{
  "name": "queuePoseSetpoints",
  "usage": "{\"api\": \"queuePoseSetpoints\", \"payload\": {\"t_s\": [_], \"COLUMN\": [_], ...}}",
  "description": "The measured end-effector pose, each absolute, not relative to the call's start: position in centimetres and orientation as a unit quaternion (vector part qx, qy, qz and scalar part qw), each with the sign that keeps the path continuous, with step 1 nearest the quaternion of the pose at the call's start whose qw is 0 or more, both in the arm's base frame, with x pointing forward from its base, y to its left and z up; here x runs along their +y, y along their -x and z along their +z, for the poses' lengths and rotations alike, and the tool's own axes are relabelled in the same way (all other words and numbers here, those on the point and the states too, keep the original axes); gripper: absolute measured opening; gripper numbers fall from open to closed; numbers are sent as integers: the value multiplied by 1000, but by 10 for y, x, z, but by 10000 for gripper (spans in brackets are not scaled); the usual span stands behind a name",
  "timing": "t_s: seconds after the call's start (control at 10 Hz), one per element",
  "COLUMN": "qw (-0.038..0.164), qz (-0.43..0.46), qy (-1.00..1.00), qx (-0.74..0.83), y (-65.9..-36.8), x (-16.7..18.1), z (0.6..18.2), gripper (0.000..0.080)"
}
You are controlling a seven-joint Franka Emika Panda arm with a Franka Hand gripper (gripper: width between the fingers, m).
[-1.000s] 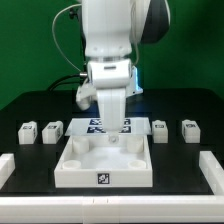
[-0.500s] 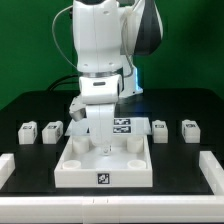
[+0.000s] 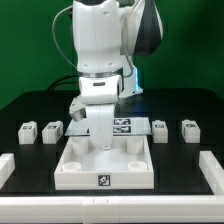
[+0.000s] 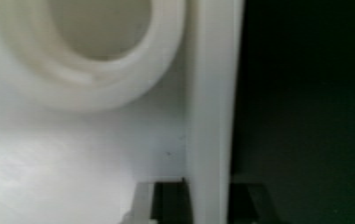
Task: Assemble one leg
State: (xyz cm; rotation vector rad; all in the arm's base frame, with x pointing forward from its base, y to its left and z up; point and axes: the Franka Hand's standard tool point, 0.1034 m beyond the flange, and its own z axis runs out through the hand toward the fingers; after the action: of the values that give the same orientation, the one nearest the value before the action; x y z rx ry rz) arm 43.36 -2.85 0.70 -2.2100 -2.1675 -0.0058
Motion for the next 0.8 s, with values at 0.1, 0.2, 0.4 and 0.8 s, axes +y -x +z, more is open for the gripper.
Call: {"api": "queuePoseSetpoints", "payload": {"t_s": [0.1,0.2,0.4,0.8], "qw": [21,21,20,16], "qz": [-4,-4,-5,-16], "qy": [714,714,714,708], "qx": [-700,-700,-700,-706], "y": [-435,-435,-435,-455], "x": [-29,-29,-29,-16], "z": [7,7,8,7], "gripper": [55,55,55,55]}}
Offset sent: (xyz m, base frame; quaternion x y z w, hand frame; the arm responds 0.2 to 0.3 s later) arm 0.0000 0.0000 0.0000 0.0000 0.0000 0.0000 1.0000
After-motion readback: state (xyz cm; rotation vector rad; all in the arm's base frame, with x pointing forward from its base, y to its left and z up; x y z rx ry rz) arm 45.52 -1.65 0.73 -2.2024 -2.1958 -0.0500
